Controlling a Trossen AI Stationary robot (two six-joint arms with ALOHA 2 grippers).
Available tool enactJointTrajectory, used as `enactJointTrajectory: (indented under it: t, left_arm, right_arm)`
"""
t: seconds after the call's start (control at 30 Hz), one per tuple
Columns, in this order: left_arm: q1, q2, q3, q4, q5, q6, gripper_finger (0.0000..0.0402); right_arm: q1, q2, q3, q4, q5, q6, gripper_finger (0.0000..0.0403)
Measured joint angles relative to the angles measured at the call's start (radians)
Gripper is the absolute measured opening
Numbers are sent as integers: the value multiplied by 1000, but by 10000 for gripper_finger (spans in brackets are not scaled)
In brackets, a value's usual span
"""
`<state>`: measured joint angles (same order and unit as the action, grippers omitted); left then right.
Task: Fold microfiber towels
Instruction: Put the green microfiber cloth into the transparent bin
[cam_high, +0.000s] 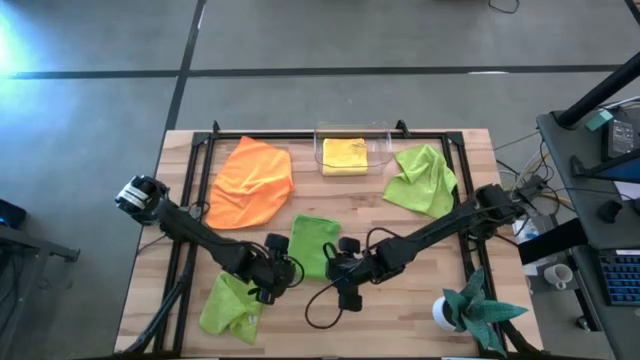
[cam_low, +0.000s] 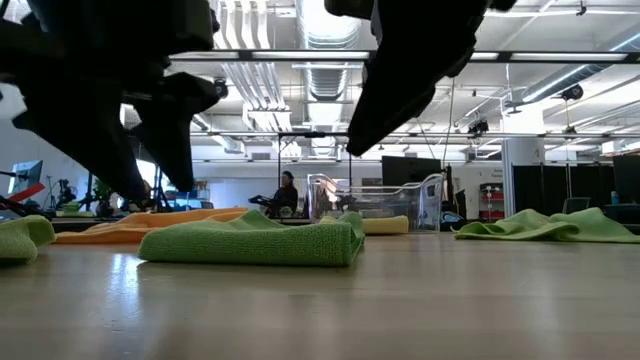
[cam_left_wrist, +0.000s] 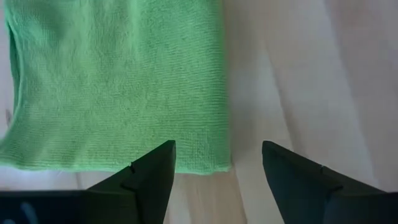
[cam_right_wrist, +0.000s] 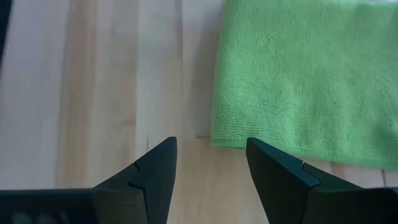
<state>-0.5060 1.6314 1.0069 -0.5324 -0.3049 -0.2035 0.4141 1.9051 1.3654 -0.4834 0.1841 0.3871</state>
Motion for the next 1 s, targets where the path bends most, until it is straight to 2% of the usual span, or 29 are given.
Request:
enactJointTrajectory:
  t: [0.37,0.67,0.83,1.0]
  left_arm:
    - [-1,105,2,55,-12,1,224]
    - [2,158,4,62,-30,0,224]
    - [5,180,4,74,-31,0,223]
    - [12,208,3,97,-52,0,197]
  right_arm:
    - [-2,148,94,2,3,-48,192]
    - [-2,221,147,-26,41,-47,192]
    - [-2,244,146,-43,103,-17,192]
    - [-3,263,146,-52,110,2,192]
